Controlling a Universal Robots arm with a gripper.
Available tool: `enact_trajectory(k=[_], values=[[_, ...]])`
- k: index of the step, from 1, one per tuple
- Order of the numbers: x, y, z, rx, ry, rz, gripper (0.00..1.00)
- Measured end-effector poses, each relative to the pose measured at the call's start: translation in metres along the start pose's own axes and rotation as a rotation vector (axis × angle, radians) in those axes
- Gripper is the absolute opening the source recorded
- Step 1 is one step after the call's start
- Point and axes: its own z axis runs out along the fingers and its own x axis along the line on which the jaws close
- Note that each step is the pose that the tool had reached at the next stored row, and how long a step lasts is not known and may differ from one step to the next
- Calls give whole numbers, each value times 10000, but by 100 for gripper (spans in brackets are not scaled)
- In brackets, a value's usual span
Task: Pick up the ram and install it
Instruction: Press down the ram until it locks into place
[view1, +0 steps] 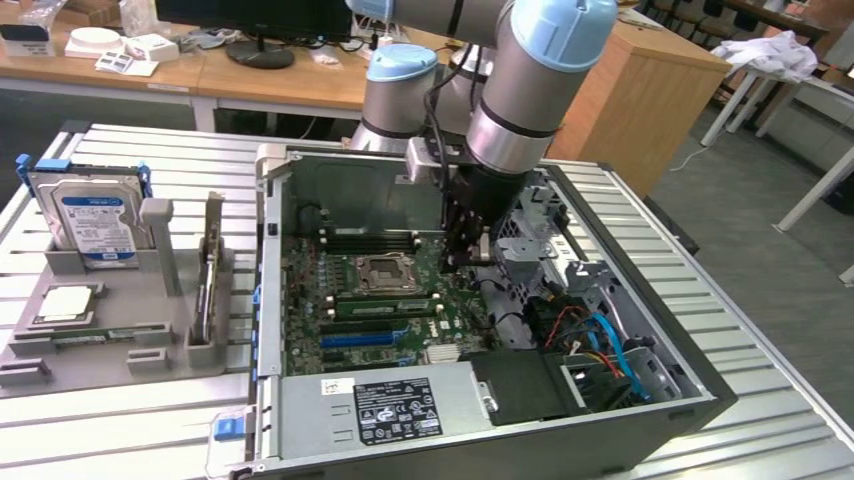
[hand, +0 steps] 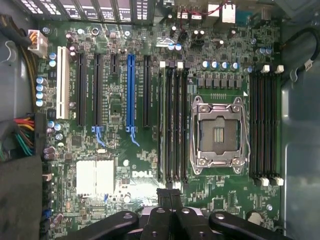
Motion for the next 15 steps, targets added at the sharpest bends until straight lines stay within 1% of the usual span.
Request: enact_trajectory(k=[3,9,15], values=[[0,-18,-1,0,1,-2,11],[0,-19,0,0,2,-1,11],[4,-21,46,0,1,-1,11]])
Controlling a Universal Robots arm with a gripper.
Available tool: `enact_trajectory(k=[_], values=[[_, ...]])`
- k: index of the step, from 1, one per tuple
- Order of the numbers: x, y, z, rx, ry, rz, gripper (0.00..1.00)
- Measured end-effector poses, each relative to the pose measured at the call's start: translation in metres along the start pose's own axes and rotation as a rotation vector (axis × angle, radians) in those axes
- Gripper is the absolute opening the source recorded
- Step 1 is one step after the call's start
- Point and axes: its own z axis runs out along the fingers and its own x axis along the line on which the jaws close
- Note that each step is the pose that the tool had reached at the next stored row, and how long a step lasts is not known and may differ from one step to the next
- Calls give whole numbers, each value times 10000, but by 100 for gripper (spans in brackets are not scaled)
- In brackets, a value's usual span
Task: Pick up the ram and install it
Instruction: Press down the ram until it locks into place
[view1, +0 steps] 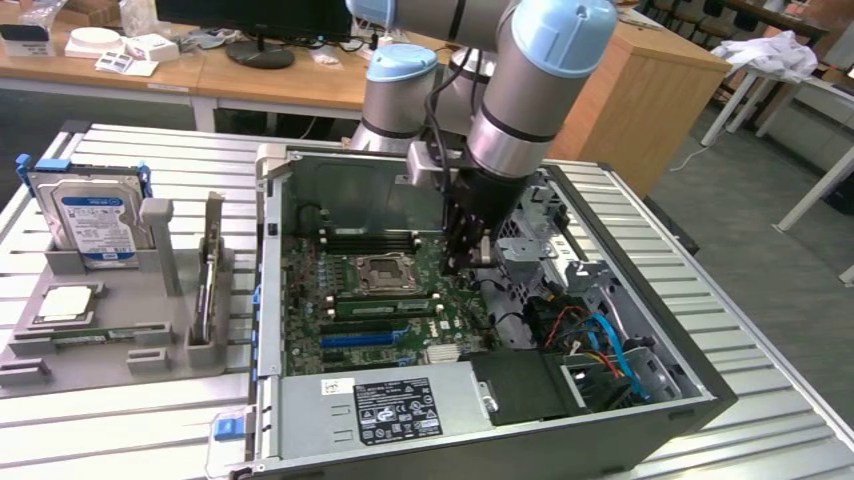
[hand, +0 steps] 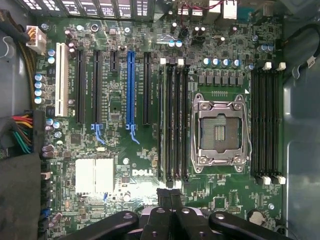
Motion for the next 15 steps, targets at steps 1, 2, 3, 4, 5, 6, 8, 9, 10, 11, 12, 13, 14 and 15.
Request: enact_trajectory(k=[1,2,3,4,5,6,8,9,10,11,12,13,14,15], values=[[1,0,8,0,0,0,11],[1,0,16,0,0,0,11],[2,-1,23,0,-1,0,11],[3,-1,30,0,-2,0,11],[3,-1,37,0,-1,0,11],[4,-1,43,0,-1,0,11],[5,-2,58,0,-1,0,11],[6,-2,67,0,-1,0,11],[7,-2,76,0,-1,-1,11],[8,-2,85,0,0,0,11],[8,-3,94,0,-1,0,11],[9,-3,102,0,-1,0,11],[10,-3,110,0,-1,0,11],[11,-3,116,0,0,0,11]])
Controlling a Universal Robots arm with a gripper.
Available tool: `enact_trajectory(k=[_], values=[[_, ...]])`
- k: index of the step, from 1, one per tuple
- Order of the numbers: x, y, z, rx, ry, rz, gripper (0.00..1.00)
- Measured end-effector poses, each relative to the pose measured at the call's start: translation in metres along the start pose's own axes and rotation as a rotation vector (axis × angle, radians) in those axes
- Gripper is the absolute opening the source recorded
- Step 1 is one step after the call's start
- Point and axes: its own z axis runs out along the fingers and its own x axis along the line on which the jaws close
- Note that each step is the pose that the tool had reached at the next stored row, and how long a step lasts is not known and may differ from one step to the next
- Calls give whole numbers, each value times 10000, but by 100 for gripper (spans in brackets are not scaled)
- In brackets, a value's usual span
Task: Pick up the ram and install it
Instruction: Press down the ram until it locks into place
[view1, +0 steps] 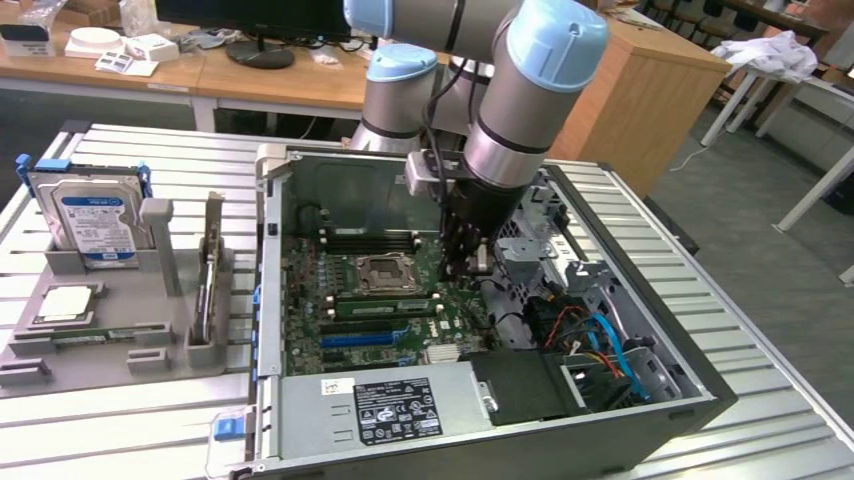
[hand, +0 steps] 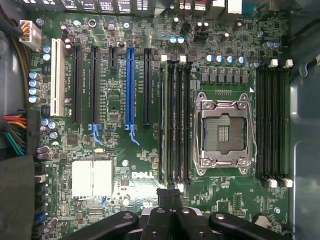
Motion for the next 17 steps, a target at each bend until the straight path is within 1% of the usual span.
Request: enact_trajectory(k=[7,8,11,17], values=[[4,-1,41,1,-1,0,11],[5,-2,55,0,-1,-1,11],[13,-4,141,1,0,0,11],[17,-5,182,0,0,0,11]])
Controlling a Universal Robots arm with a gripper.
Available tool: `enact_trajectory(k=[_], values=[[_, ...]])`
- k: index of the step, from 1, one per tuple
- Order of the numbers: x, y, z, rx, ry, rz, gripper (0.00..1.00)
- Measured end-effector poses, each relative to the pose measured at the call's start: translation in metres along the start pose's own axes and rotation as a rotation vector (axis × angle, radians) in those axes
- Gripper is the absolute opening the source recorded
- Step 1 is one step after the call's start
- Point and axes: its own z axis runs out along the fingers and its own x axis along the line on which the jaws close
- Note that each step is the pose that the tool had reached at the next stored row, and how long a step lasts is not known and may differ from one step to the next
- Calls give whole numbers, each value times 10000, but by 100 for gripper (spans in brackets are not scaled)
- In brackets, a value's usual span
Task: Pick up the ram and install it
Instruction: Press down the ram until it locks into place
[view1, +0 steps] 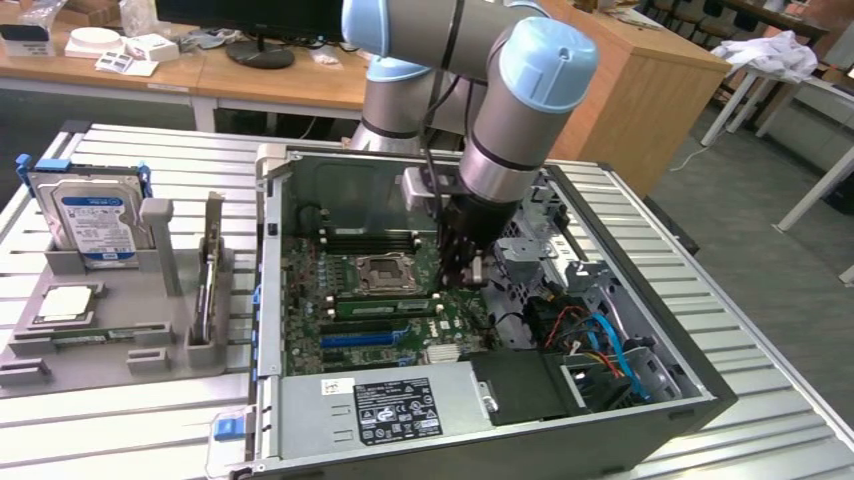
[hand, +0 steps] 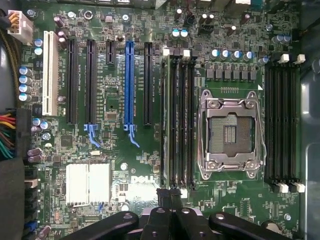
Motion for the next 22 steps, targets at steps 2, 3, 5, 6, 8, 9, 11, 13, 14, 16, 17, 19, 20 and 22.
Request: enact_trajectory(k=[2,3,5,6,8,9,11,13,14,16,17,19,20,22], values=[[1,-1,17,0,-2,0,11],[2,-1,25,0,-1,0,11],[3,-1,37,0,-1,-1,11],[4,-1,41,0,0,0,11],[4,-1,42,-1,2,-1,11],[4,-1,42,-1,2,0,11],[4,-1,43,0,0,-1,11],[2,-1,44,0,-2,0,11],[-4,-1,48,2,-5,1,11],[-23,-1,52,0,-1,1,11],[-32,-1,55,0,-1,0,11],[-50,-1,61,0,-1,1,11],[-55,-2,63,1,-2,-1,11],[-56,-2,64,0,-1,-2,11]])
